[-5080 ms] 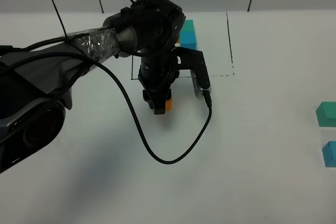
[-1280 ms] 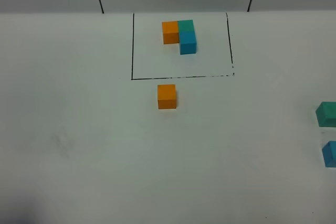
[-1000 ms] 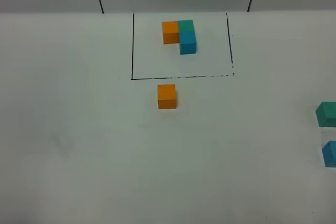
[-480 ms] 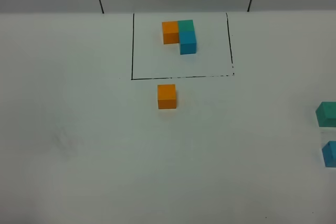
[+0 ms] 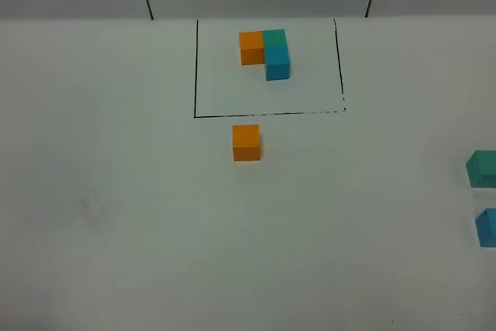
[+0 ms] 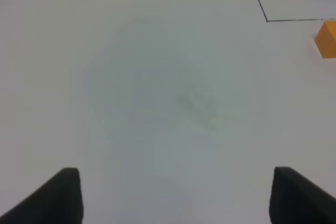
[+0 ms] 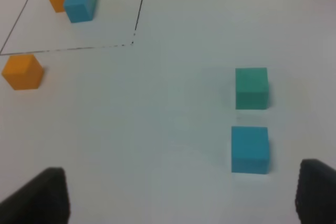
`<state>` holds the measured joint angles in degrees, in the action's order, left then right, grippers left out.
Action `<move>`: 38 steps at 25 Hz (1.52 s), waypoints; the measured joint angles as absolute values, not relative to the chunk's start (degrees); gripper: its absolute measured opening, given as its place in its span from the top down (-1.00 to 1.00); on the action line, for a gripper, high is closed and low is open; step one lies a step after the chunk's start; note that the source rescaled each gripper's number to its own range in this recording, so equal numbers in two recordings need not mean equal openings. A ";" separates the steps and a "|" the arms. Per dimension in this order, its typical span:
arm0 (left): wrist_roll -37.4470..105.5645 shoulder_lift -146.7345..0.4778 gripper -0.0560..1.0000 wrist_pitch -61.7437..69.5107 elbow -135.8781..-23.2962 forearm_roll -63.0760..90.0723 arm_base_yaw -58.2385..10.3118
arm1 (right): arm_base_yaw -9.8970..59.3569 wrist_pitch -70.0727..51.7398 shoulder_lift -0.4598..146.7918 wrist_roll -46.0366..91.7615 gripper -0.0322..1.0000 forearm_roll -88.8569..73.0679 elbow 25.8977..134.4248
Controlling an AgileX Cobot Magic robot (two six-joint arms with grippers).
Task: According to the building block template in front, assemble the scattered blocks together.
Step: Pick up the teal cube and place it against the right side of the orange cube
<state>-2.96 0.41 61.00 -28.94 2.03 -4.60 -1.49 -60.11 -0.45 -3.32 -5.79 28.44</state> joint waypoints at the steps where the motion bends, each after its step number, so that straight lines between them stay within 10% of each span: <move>1: -2.96 0.41 -0.17 61.00 -28.94 2.03 -4.60 | -1.49 -60.11 -0.45 -3.32 -0.51 -5.79 28.44; 38: -2.86 0.41 -0.14 61.00 -28.94 1.98 -3.23 | -1.49 -60.11 -0.45 -3.36 -0.51 -5.79 28.44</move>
<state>-2.86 0.41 61.00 -28.94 1.98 -3.23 -1.49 -60.11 -0.45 -3.36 -5.79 28.44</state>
